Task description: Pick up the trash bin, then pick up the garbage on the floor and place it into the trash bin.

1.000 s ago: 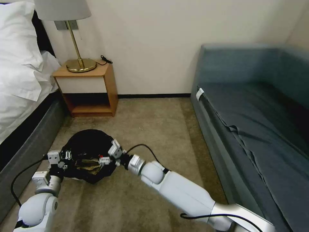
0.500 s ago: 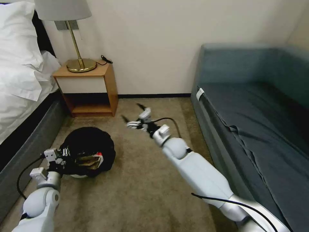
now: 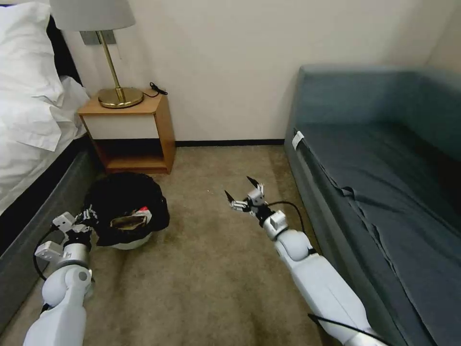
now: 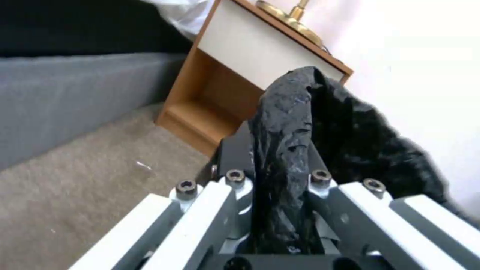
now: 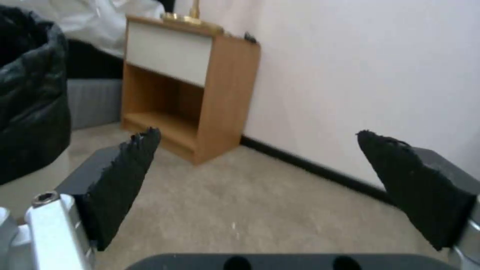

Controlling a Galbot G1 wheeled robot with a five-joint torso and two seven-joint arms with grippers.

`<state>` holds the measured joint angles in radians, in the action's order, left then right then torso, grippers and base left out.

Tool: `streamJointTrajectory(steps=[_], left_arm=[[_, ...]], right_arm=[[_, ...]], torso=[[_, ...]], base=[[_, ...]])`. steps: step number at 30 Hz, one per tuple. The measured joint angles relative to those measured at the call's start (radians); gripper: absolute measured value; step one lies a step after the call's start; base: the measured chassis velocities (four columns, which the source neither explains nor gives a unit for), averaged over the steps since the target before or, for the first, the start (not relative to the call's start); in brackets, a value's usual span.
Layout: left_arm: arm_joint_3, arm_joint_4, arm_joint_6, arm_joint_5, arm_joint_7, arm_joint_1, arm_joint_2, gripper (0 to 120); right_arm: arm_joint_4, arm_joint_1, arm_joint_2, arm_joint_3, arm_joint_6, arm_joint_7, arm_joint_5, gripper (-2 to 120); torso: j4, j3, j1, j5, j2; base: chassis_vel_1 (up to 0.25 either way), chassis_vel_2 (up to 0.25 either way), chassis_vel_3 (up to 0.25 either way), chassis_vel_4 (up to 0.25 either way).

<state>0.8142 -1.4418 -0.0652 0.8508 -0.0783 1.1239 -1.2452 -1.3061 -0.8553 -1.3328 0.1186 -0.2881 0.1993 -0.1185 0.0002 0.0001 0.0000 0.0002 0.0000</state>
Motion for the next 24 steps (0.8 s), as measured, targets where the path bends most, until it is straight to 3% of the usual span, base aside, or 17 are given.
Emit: streamJointTrajectory(steps=[9,18,24], left_arm=[[-0.037,0.089,-0.004,0.059,-0.01,-0.057,-0.03,7],[-0.051,0.145,-0.006,0.106,-0.026,-0.08,-0.022,7],[-0.056,0.146,0.007,0.118,-0.037,-0.072,-0.016,7]], right_arm=[[-0.043,-0.087,-0.003,0.075,-0.002,0.01,0.021,100],[-0.048,-0.118,-0.015,0.094,-0.013,0.019,0.033,100],[-0.048,-0.121,-0.018,0.093,-0.013,0.023,0.032,100]], torso=[[-0.0003,0.0,0.0,-0.0002,0.0],[-0.0003,0.0,0.0,-0.0002,0.0],[-0.0001,0.0,0.0,-0.0003,0.0]], base=[[0.0,0.0,0.0,0.0],[0.0,0.0,0.0,0.0],[0.0,0.0,0.0,0.0]])
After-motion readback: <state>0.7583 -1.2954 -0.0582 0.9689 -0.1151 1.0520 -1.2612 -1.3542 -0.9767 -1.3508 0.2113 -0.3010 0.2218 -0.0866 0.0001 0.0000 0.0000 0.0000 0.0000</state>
